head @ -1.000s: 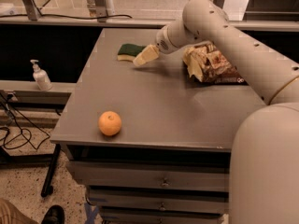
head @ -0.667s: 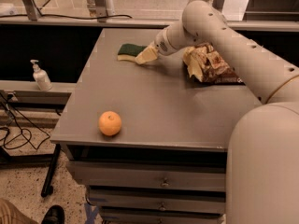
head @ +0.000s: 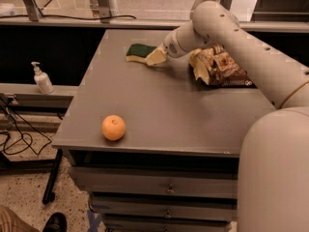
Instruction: Move sponge near orange
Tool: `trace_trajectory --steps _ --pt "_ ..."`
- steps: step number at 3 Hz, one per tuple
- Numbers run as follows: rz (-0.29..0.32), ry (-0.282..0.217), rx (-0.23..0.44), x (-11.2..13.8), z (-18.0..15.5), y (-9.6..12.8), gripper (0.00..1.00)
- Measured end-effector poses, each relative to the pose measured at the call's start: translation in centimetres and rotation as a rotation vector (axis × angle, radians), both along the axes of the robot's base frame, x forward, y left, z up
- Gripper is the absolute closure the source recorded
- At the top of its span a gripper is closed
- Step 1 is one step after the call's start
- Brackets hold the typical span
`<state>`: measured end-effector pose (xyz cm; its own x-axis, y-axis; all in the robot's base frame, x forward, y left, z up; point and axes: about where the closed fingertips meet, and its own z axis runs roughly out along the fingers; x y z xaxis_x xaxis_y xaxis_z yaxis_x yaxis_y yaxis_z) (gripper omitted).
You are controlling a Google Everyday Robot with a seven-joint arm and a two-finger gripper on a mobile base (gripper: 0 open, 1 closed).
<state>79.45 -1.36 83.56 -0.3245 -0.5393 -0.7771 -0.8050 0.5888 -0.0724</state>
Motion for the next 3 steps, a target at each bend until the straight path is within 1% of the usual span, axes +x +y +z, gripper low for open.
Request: trace_trajectory --steps 1,2,3 --pt "-0.011 0.005 0.002 -1.6 1.5 -1.3 1.0" --pt "0.002 -0.004 0.022 -5.1 4.3 -2.2 1.0" --pt "0.02 -0.006 0.048 -9.9 6.4 -3.0 1.0"
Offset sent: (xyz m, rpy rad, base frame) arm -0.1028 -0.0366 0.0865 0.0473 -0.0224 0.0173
